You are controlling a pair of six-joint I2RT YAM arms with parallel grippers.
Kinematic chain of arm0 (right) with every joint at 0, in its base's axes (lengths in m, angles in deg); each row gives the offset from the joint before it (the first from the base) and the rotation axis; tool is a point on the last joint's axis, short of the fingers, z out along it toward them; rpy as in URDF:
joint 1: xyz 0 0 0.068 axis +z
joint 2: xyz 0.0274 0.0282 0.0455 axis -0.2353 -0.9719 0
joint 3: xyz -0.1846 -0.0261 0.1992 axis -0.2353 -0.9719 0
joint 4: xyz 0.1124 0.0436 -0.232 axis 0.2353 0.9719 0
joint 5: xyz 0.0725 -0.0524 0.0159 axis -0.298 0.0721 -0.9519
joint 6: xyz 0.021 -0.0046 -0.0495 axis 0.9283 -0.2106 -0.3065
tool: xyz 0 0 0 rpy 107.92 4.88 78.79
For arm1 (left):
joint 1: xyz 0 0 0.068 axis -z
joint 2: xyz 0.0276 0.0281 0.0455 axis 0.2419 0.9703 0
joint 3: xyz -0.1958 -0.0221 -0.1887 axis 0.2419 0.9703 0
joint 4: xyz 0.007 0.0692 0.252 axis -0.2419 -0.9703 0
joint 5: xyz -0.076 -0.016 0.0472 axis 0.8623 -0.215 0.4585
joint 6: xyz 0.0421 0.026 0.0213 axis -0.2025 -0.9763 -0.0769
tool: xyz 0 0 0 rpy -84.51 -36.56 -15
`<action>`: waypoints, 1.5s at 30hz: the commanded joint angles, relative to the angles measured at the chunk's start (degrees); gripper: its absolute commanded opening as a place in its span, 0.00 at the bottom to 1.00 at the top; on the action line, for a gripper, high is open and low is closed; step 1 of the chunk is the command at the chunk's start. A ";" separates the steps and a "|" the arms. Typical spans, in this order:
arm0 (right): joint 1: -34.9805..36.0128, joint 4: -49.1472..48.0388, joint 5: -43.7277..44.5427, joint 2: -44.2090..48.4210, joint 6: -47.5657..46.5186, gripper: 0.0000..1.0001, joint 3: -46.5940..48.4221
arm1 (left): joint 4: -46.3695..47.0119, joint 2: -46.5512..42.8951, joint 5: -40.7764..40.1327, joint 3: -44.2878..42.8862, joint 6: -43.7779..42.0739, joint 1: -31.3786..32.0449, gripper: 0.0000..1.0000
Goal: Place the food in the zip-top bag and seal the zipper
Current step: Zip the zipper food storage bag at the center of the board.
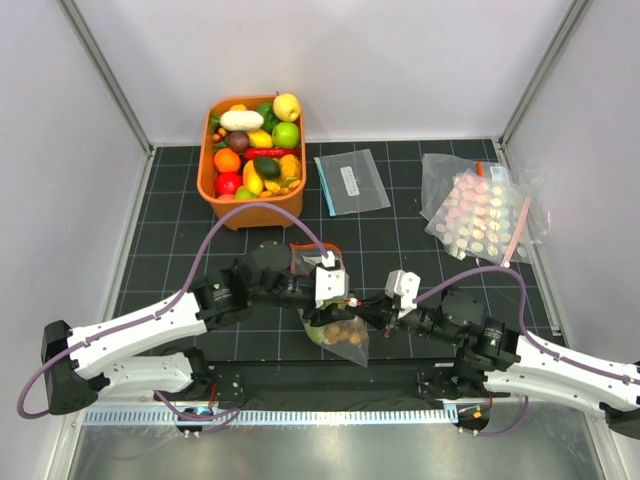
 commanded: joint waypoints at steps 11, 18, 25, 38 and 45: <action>0.12 -1.90 0.08 -1.00 -0.55 0.01 1.29 | 2.81 -2.83 1.22 -1.11 2.14 -0.03 0.69; 0.12 -1.90 -0.01 -1.09 -0.55 0.01 1.29 | 2.64 -0.90 1.31 -2.16 2.84 -0.03 0.55; 0.12 -1.90 0.52 -0.74 -0.55 0.01 1.20 | 1.49 0.07 0.43 -3.04 3.02 -0.03 0.08; 0.12 -2.08 16.76 11.28 1.64 0.01 -2.31 | 1.58 -1.77 -7.02 -2.25 3.46 -0.03 0.00; 0.12 -0.41 30.80 19.81 2.87 0.01 -4.51 | 2.19 -3.35 -17.49 -1.11 4.60 -0.03 0.00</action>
